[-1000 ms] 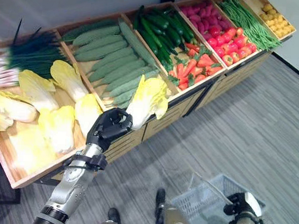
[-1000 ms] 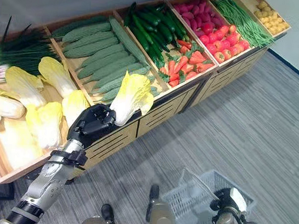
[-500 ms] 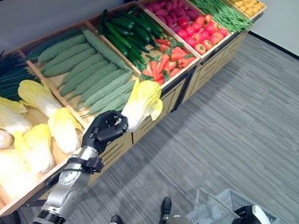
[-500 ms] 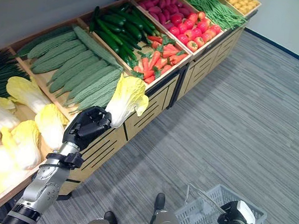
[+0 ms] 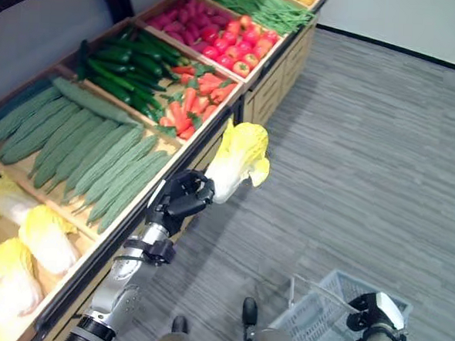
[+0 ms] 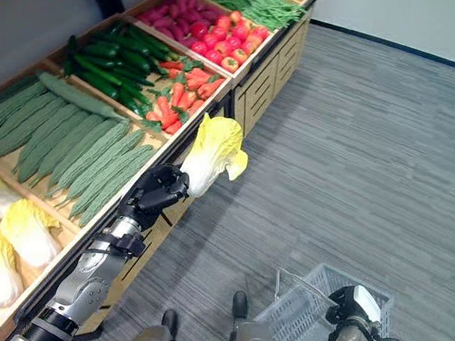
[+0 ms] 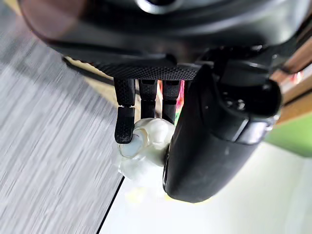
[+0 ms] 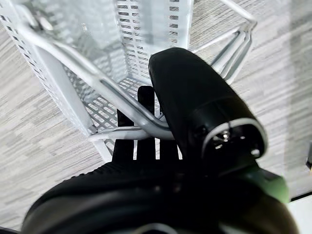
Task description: Get the vegetables into the basket
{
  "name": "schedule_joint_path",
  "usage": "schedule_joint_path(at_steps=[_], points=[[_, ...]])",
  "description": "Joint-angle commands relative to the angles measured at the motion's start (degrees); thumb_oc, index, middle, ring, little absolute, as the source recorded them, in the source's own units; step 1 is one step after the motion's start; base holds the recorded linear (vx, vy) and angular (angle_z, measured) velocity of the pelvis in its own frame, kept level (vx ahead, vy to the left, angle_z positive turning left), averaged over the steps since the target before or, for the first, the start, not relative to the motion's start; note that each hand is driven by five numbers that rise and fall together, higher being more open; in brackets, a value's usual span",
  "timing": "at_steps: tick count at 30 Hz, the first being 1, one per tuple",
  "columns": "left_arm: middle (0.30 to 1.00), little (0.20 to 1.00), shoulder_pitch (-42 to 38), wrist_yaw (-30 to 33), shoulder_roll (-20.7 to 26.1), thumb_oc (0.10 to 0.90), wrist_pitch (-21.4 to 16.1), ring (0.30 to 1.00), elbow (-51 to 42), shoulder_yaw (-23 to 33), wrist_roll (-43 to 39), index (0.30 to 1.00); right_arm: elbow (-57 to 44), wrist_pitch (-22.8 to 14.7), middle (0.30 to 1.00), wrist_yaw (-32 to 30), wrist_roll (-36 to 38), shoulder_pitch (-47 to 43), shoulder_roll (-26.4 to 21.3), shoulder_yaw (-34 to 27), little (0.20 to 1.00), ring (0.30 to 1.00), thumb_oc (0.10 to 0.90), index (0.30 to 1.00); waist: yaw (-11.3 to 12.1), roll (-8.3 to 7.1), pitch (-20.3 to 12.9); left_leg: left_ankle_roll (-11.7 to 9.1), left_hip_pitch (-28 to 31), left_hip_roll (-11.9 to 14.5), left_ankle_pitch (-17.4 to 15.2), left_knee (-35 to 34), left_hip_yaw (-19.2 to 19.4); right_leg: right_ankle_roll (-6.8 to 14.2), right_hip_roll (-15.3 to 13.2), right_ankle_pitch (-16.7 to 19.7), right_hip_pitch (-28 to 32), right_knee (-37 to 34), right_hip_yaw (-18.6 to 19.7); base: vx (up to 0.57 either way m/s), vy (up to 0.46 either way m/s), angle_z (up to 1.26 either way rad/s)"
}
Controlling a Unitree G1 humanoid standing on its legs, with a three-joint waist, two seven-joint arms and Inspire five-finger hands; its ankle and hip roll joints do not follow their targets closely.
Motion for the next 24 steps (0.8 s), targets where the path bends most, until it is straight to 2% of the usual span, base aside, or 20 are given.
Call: schedule_joint_path(at_steps=[1,2,4,5,8,9,14,15,16,17,18,21,24], points=[[0.300,0.300,-3.21,-0.61,-0.58,0.400,-7.23,0.300,-8.63,4.40,-0.35,0.300,-0.52,-2.29,0.300,-0.06,-0.39,-1.69,-2.55,2.59,0.300,0.300,0.400,0.300,1.47,0.35,-0.04,-0.36,-3.40,-0.76,6.19,-1.44,-3.74,7.42,-1.54,-5.05,2.95,2.15,-0.82,0.06,0.100,-0.99],[0.300,0.300,-2.98,-0.76,-0.46,0.400,-7.45,0.300,-8.82,4.58,-0.62,0.300,-0.23,-2.36,0.300,-0.03,-0.50,-1.75,-2.50,2.65,0.300,0.300,0.400,0.300,1.53,0.51,0.20,-0.37,-3.68,-1.14,6.26,-0.96,-4.18,7.56,-1.69,-5.20,3.19,2.33,-0.25,0.06,0.122,-1.17],[0.300,0.300,-2.14,-1.20,-0.02,0.400,-7.38,0.300,-9.22,4.60,-0.63,0.300,0.07,-2.50,0.300,0.48,-0.52,-0.58,-1.94,2.32,0.300,0.300,0.400,0.300,1.10,0.76,0.03,0.31,-2.00,-1.18,5.60,-1.40,-1.48,8.06,-2.40,-5.75,3.84,2.88,0.73,0.09,0.296,-0.97],[0.300,0.300,-1.93,-1.22,0.80,0.400,-7.44,0.300,-9.43,4.43,-0.19,0.300,0.12,-2.45,0.300,0.80,-0.14,-0.50,-1.45,2.06,0.300,0.300,0.400,0.300,0.88,0.26,-0.48,1.32,-0.90,-2.08,4.64,-1.92,-0.29,8.80,-3.43,-5.48,3.91,2.82,1.94,0.10,0.366,-0.32],[0.300,0.300,-1.53,-1.24,1.73,0.400,-7.44,0.300,-9.89,4.59,-0.09,0.300,0.38,-2.45,0.300,1.05,0.37,-0.39,-0.37,1.81,0.300,0.300,0.400,0.300,0.97,-0.65,-0.77,2.48,0.10,-3.11,3.39,-1.80,2.54,10.40,-4.76,-4.29,2.87,3.10,3.84,0.01,0.286,-0.42],[0.300,0.300,-1.33,-1.35,2.17,0.400,-7.37,0.300,-9.64,4.57,0.15,0.300,0.08,-2.43,0.300,1.17,0.57,-0.49,0.16,1.72,0.300,0.300,0.400,0.300,0.81,-1.18,-0.71,3.28,0.40,-4.03,2.56,-1.69,4.14,11.69,-5.71,-2.82,1.70,3.00,5.21,-0.03,0.215,-0.36],[0.300,0.300,-1.26,-1.39,3.42,0.400,-7.77,0.300,-8.71,4.88,0.51,0.300,-0.72,-2.43,0.300,0.70,0.97,-1.87,1.21,1.71,0.300,0.300,0.400,0.300,0.73,-1.87,-0.55,4.35,0.60,-4.76,2.02,-2.15,7.50,13.85,-6.51,0.61,-1.28,2.48,7.04,-0.07,0.163,-0.40],[0.300,0.300,-1.21,-1.28,4.00,0.400,-7.83,0.300,-8.52,5.15,0.61,0.300,-1.50,-2.46,0.300,0.68,0.89,-2.06,1.48,1.92,0.300,0.300,0.400,0.300,0.85,-1.91,-0.45,4.62,0.78,-4.68,1.95,-2.12,8.37,13.91,-6.78,1.03,-2.18,3.45,6.33,-0.05,0.096,-0.49],[0.300,0.300,-1.18,-1.16,4.33,0.400,-7.72,0.300,-8.42,5.44,0.66,0.300,-2.42,-2.49,0.300,0.72,0.74,-2.11,1.74,2.11,0.300,0.300,0.400,0.300,1.42,-1.76,-0.12,4.80,1.13,-4.22,1.71,-2.02,9.14,13.64,-7.27,0.41,-2.36,5.29,4.07,-0.04,0.044,-0.54],[0.300,0.300,-1.18,-1.16,4.33,0.400,-7.72,0.300,-8.42,5.44,0.66,0.300,-2.42,-2.49,0.300,0.72,0.74,-2.11,1.74,2.11,0.300,0.300,0.400,0.300,1.42,-1.76,-0.12,4.80,1.13,-4.22,1.71,-2.02,9.14,13.64,-7.27,0.41,-2.36,5.29,4.07,-0.09,0.045,-0.83],[0.300,0.300,-1.36,-0.90,4.73,0.400,-7.45,0.300,-8.16,5.66,0.95,0.300,-3.09,-2.46,0.300,0.50,0.69,-2.54,1.80,2.12,0.300,0.300,0.400,0.300,2.33,-1.08,-0.32,4.68,1.04,-3.20,2.12,-2.34,10.52,12.60,-9.60,-0.60,-1.90,8.25,-3.28,-0.07,0.051,-0.81],[0.300,0.300,-1.15,-1.26,5.09,0.400,-7.16,0.300,-8.16,5.58,0.93,0.300,-5.13,-2.63,0.300,0.27,0.35,-2.14,1.10,1.88,0.300,0.300,0.400,0.300,2.13,-1.46,-1.30,4.43,2.22,-2.93,2.49,-3.36,11.51,12.50,-10.42,-0.20,-0.16,8.14,-4.32,-0.01,0.015,-0.46],[0.300,0.300,-0.82,-1.25,5.44,0.400,-6.59,0.300,-8.13,5.03,0.98,0.300,-9.45,-2.64,0.300,-0.05,-0.51,-3.18,-0.24,2.28,0.300,0.300,0.400,0.300,2.80,-2.42,-2.69,3.59,3.12,-2.48,2.82,-4.21,13.55,13.11,-11.08,0.70,1.08,2.96,-6.99,0.05,-0.105,-0.30]])
